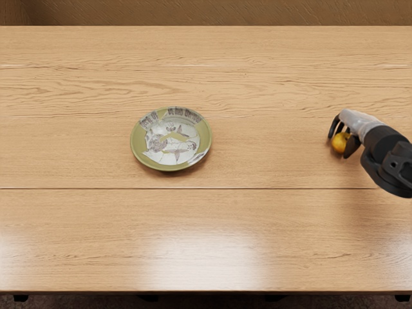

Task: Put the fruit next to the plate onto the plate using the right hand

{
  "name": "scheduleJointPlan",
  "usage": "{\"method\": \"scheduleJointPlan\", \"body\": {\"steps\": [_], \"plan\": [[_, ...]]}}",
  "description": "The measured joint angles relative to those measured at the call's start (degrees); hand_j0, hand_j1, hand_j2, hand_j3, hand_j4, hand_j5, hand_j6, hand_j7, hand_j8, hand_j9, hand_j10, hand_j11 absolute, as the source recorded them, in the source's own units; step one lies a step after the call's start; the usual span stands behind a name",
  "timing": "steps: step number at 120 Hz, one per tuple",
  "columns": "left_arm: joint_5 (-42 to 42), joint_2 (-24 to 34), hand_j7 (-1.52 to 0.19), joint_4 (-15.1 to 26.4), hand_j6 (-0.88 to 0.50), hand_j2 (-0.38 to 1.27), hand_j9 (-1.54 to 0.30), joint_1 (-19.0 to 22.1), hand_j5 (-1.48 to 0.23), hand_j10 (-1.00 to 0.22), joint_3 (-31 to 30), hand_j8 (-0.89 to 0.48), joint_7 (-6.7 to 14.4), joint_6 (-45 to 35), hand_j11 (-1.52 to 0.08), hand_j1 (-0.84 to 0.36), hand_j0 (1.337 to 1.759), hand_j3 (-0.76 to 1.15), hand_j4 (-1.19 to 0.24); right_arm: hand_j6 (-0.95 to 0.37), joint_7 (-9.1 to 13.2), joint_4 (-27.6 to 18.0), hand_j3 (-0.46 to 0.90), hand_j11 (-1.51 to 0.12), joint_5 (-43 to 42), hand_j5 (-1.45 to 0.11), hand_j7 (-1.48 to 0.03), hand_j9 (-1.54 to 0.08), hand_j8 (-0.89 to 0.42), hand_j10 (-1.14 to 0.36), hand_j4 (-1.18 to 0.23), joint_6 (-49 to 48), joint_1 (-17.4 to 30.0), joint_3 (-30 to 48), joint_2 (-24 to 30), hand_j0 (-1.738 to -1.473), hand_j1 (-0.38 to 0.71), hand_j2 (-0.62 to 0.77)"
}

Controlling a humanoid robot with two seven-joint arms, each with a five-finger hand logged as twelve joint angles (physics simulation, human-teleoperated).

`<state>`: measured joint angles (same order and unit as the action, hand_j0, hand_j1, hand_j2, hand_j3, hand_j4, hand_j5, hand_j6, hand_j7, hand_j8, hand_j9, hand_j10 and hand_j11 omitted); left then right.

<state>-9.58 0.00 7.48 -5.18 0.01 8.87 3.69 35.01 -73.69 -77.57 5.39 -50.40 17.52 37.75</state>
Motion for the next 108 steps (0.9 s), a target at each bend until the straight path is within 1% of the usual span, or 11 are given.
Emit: {"method": "scheduleJointPlan", "body": {"steps": [28, 52, 69, 84, 108], "plan": [[0.0, 0.0, -0.03, -0.01, -0.02, 0.0, -0.03, 0.0, -0.03, -0.02, 0.0, -0.02, 0.0, 0.0, -0.03, 0.32, 1.658, 0.0, -0.02, -0.49, -0.01, -0.19, 0.0, -0.92, 0.97, -0.93, -0.9, -0.92, -0.46, -0.67, -0.68, -0.64, -1.55, -0.03, 0.45, -1.652, 0.24, 0.23], [0.0, 0.0, -0.03, -0.01, -0.02, 0.0, -0.03, 0.0, -0.03, -0.02, 0.0, -0.02, 0.01, 0.0, -0.03, 0.32, 1.658, 0.0, -0.02, -0.49, -0.01, -0.84, 0.0, -0.93, 1.1, -0.93, -0.9, -0.92, -0.45, -0.67, -0.68, -3.69, -4.54, -0.06, 0.12, -1.654, 0.24, 0.23], [0.0, 0.0, -0.03, -0.01, -0.02, 0.0, -0.03, 0.0, -0.03, -0.02, 0.0, -0.02, 0.01, 0.0, -0.03, 0.32, 1.658, 0.0, -0.02, -0.48, -0.01, -2.84, 0.0, -0.93, 1.04, -0.93, -0.9, -0.92, -0.45, -0.67, -0.68, -5.52, -6.55, -0.23, -0.13, -1.655, 0.25, 0.25], [0.0, 0.0, -0.03, -0.01, -0.02, 0.0, -0.03, 0.0, -0.03, -0.02, 0.0, -0.02, 0.0, 0.0, -0.03, 0.32, 1.658, 0.0, -0.02, -0.48, -0.02, -3.9, 0.0, -0.93, 0.75, -0.93, -0.9, -0.93, -0.45, -0.67, -0.68, -6.98, -8.98, -0.77, -2.46, -1.655, 0.25, 0.25], [0.0, 0.0, -0.03, -0.01, -0.02, 0.0, -0.03, 0.0, -0.03, -0.02, -0.01, -0.02, 0.01, 0.0, -0.03, 0.32, 1.658, 0.0, -0.02, -0.47, -0.03, -4.28, 0.0, -0.94, 0.03, -0.95, -0.9, -0.93, -0.43, -0.66, -0.67, -8.47, -11.68, -1.02, -7.0, -1.657, 0.27, 0.27]]}}
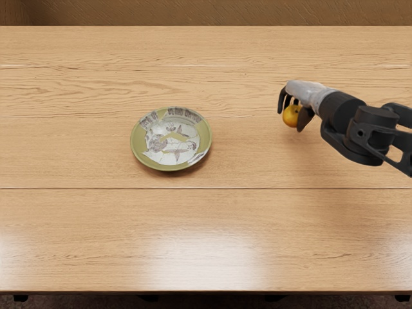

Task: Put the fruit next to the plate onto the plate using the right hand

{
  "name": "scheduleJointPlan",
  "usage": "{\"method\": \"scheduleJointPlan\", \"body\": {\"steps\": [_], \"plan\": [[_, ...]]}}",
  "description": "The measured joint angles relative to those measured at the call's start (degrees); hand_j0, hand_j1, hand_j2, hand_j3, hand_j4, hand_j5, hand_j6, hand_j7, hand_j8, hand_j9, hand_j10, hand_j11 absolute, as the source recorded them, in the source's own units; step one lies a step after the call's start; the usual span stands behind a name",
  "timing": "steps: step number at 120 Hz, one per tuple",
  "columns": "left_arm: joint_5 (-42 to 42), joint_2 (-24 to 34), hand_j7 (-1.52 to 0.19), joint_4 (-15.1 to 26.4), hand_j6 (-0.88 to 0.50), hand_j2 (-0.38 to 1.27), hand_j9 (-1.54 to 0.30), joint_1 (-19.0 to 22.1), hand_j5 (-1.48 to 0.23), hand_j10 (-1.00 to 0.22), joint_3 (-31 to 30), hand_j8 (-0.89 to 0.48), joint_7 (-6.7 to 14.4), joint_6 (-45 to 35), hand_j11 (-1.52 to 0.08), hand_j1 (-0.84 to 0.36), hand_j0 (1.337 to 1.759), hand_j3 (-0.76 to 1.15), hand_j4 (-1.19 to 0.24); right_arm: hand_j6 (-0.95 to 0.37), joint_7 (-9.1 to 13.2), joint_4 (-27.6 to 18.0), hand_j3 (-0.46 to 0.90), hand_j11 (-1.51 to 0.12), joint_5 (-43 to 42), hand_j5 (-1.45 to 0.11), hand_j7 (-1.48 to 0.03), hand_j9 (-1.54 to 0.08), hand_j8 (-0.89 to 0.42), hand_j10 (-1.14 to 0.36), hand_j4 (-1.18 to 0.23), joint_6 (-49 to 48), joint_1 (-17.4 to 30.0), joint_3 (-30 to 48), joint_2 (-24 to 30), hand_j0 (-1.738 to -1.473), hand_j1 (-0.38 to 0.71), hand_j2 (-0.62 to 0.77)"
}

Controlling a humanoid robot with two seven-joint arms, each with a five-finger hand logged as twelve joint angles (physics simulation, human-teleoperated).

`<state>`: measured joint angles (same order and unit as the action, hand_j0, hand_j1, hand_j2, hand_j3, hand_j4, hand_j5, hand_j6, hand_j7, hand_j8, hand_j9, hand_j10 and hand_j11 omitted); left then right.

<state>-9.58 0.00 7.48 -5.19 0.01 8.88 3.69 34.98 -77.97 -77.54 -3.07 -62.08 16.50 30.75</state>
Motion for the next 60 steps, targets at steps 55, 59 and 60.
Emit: {"method": "scheduleJointPlan", "body": {"steps": [55, 59, 60], "plan": [[0.0, 0.0, -0.03, 0.0, -0.02, 0.0, -0.03, 0.0, -0.03, -0.02, 0.0, -0.02, 0.01, 0.0, -0.03, 0.32, 1.658, 0.0, -0.02, -0.46, -0.01, -0.13, 0.0, -0.96, -1.07, -0.95, -0.91, -0.95, -0.42, -0.65, -0.67, -0.5, -2.05, -0.06, -6.5, -1.658, 0.29, 0.31], [0.0, 0.0, -0.03, 0.0, -0.02, 0.0, -0.03, 0.0, -0.03, -0.02, 0.0, -0.02, 0.0, 0.0, -0.03, 0.32, 1.658, 0.0, -0.02, -0.46, -0.01, -0.19, 0.0, -0.96, -1.2, -0.95, -0.91, -0.95, -0.42, -0.65, -0.67, -0.48, -2.07, -0.27, -6.62, -1.658, 0.28, 0.29], [0.0, 0.0, -0.03, 0.0, -0.02, 0.0, -0.03, 0.0, -0.03, -0.02, 0.0, -0.02, 0.0, 0.0, -0.03, 0.32, 1.658, 0.0, -0.02, -0.46, -0.01, -0.2, 0.0, -0.95, -1.22, -0.95, -0.91, -0.95, -0.42, -0.65, -0.67, -0.48, -2.08, -0.32, -6.64, -1.658, 0.28, 0.29]]}}
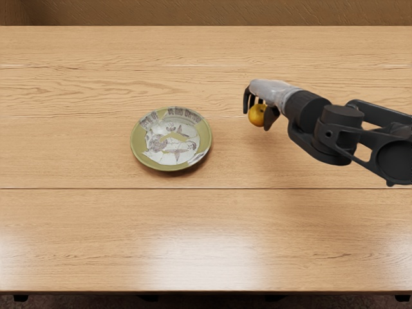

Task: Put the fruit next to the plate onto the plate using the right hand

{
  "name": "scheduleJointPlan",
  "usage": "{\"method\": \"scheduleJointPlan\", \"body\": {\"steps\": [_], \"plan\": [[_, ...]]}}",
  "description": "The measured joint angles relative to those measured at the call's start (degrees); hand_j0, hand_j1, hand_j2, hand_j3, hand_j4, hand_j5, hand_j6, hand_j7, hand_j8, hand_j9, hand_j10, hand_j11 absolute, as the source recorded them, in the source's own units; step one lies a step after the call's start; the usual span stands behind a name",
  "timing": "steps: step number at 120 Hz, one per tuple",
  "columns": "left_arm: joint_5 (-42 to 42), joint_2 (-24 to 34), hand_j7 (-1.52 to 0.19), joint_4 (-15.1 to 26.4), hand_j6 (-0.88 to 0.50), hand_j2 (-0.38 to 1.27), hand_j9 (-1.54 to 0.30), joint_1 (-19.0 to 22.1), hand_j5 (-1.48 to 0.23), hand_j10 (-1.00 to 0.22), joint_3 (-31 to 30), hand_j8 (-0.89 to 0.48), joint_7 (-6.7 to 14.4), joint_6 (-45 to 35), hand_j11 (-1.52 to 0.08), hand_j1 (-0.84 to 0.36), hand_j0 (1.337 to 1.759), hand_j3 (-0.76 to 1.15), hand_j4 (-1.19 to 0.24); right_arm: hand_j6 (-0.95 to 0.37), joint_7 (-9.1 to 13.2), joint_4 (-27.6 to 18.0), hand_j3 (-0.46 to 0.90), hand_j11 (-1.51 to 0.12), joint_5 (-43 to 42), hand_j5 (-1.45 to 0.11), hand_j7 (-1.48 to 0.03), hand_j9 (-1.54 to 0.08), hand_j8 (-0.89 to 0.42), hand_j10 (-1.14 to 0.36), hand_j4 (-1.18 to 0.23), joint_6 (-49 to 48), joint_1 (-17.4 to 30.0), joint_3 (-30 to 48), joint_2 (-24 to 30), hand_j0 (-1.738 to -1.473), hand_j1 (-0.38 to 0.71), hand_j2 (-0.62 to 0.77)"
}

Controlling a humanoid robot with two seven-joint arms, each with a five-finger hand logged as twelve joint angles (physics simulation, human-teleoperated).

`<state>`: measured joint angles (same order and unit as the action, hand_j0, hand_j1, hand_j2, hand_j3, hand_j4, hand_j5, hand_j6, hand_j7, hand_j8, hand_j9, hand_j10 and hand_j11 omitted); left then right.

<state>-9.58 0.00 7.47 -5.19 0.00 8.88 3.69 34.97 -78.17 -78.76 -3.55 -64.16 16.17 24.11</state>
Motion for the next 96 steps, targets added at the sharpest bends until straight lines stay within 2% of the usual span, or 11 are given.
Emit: {"method": "scheduleJointPlan", "body": {"steps": [34, 73, 96], "plan": [[0.0, 0.0, -0.03, 0.0, -0.02, 0.0, -0.03, 0.0, -0.03, -0.02, 0.0, -0.02, 0.0, 0.0, -0.03, 0.32, 1.658, 0.0, -0.02, -0.46, -0.08, 0.03, 0.0, -0.95, -2.78, -0.94, -0.9, -0.94, -0.43, -0.66, -0.67, 0.24, -0.7, -1.05, -5.15, -1.657, 0.27, 0.27], [0.0, 0.0, -0.03, 0.0, -0.02, 0.0, -0.03, 0.0, -0.03, -0.02, 0.0, -0.02, 0.0, 0.0, -0.03, 0.32, 1.658, 0.0, -0.02, -0.46, -4.86, 0.12, 0.0, -0.95, -3.58, -0.95, -0.9, -0.95, -0.43, -0.66, -0.67, 1.13, -0.9, -0.78, -9.24, -1.658, 0.3, 0.35], [0.0, 0.0, -0.03, 0.0, -0.02, 0.0, -0.03, 0.0, -0.03, -0.02, 0.0, -0.02, 0.0, 0.0, -0.03, 0.32, 1.658, 0.0, -0.02, -0.46, -5.83, 1.05, 0.0, -0.95, -3.69, -0.94, -0.9, -0.94, -0.43, -0.66, -0.67, 1.81, -0.85, -0.67, -11.03, -1.657, 0.27, 0.27]]}}
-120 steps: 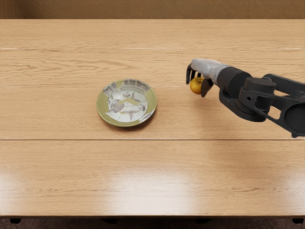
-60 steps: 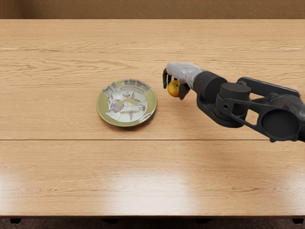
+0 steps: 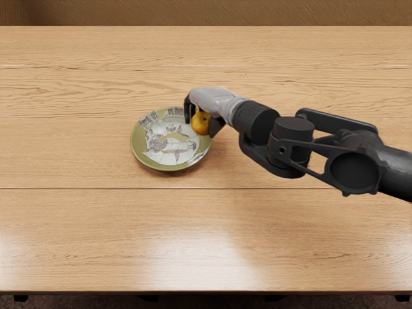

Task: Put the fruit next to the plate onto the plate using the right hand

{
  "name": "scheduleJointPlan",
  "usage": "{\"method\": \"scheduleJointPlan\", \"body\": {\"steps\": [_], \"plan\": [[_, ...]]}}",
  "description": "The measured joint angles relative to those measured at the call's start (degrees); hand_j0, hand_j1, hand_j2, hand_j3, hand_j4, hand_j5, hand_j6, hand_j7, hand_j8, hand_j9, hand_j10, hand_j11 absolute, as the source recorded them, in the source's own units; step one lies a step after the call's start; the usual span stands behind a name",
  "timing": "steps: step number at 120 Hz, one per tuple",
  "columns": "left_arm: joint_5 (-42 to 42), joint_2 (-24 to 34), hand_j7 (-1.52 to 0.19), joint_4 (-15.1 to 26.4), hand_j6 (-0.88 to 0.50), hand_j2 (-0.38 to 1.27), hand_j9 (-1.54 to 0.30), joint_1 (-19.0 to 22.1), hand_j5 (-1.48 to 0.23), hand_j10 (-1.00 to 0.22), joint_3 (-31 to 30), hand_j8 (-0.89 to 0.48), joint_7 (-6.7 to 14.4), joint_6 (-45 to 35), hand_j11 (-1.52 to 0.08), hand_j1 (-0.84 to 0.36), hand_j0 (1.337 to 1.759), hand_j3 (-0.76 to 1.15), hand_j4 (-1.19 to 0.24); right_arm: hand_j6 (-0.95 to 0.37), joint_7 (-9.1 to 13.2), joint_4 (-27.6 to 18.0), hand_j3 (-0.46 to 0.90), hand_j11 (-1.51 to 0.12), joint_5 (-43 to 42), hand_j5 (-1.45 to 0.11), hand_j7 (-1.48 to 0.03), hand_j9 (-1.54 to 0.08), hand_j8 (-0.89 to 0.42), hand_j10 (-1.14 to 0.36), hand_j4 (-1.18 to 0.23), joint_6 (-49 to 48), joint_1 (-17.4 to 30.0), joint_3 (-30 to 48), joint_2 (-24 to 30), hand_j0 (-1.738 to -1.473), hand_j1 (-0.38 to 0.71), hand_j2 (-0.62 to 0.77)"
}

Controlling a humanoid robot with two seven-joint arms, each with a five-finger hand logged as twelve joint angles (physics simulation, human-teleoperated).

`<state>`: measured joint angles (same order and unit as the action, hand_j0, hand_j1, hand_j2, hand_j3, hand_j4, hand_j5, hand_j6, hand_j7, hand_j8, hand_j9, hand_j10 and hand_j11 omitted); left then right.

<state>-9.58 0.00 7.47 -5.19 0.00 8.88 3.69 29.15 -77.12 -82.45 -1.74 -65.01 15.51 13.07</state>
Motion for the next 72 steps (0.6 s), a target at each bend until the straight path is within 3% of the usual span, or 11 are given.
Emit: {"method": "scheduleJointPlan", "body": {"steps": [35, 72], "plan": [[0.0, 0.0, -0.03, 0.0, -0.02, 0.0, -0.03, 0.0, -0.03, -0.02, 0.0, -0.02, 0.0, 0.0, -0.03, 0.32, 1.658, 0.0, -0.02, -0.48, -0.25, 2.49, 0.0, -0.93, -0.03, -0.92, -0.89, -0.93, -0.45, -0.66, -0.67, 0.8, 0.44, -0.35, -3.03, -1.656, 0.25, 0.24], [0.0, 0.0, -0.03, 0.0, -0.02, 0.0, -0.03, 0.0, -0.03, -0.02, 0.0, -0.02, 0.0, 0.0, -0.03, 0.32, 1.658, 0.0, -0.02, -0.49, -3.08, 9.89, 0.0, -0.9, 0.04, -0.89, -0.87, -0.9, -0.46, -0.65, -0.66, 0.98, 0.89, -0.67, -8.03, -1.657, 0.24, 0.24]]}}
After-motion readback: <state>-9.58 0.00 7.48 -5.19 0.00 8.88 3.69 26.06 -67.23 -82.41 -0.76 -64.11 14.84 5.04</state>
